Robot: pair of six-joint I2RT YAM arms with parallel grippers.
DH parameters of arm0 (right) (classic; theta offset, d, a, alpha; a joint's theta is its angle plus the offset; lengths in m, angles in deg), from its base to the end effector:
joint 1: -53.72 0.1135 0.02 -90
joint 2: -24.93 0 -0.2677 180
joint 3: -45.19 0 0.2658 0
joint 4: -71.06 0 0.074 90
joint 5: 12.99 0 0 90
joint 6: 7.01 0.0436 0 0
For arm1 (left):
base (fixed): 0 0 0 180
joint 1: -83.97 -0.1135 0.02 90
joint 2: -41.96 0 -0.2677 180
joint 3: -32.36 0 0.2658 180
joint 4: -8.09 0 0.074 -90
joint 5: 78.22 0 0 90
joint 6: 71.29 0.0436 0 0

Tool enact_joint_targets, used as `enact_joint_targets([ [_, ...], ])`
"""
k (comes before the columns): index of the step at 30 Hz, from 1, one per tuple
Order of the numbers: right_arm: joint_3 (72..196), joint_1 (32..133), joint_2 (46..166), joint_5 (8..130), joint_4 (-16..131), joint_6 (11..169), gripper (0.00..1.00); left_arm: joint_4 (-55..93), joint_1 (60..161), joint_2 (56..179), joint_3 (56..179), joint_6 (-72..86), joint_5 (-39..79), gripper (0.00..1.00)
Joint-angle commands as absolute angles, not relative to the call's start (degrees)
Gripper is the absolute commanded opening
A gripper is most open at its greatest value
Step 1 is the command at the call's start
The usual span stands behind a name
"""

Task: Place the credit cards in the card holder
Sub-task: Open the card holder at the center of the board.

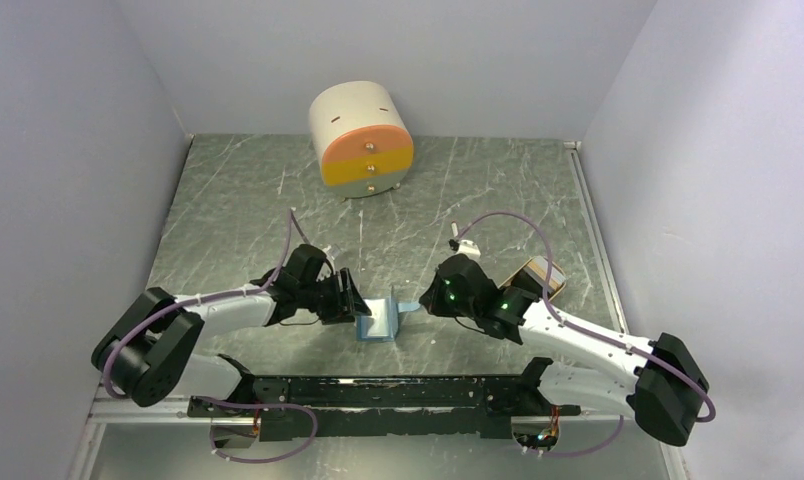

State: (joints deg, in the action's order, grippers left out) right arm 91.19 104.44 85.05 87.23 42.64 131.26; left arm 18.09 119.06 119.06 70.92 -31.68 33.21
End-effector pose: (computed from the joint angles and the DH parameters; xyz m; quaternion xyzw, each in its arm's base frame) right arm 0.1519 0.1736 0.2017 0.0163 0.9124 0.2518 0.3223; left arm 0.1905 -0.1533 0.1230 -0.0571 0.9195 -0.3637 0.1374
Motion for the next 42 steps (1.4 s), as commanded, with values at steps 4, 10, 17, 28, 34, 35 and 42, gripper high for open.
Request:
enact_joint_targets([
  [4, 89.1, 102.0, 83.9, 87.2, 40.6, 131.0, 0.0, 13.4, 118.9, 121.2, 71.1, -31.0, 36.7, 0.61],
  [10, 86.8, 101.5, 84.6, 85.8, 42.6, 130.9, 0.0, 7.2, 118.9, 122.1, 69.4, -32.7, 40.4, 0.61],
  [17, 85.6, 101.0, 84.5, 85.5, 43.6, 130.8, 0.0, 2.2, 118.9, 124.2, 69.0, -33.4, 44.1, 0.5],
  [28, 92.7, 101.3, 84.5, 80.5, 37.8, 131.0, 0.35, 9.7, 119.1, 118.4, 71.5, -32.4, 42.3, 0.09],
  [34, 96.6, 103.3, 81.4, 76.2, 41.2, 134.3, 0.49, 23.4, 119.1, 115.6, 76.6, -28.2, 35.2, 0.09],
  [35, 97.1, 103.7, 81.6, 76.1, 42.2, 134.4, 0.49, 25.1, 119.1, 115.5, 77.2, -27.9, 34.6, 0.09],
  [42, 95.8, 106.8, 89.5, 71.6, 54.1, 135.7, 0.29, 26.9, 119.2, 114.8, 77.3, -28.7, 33.8, 0.09],
])
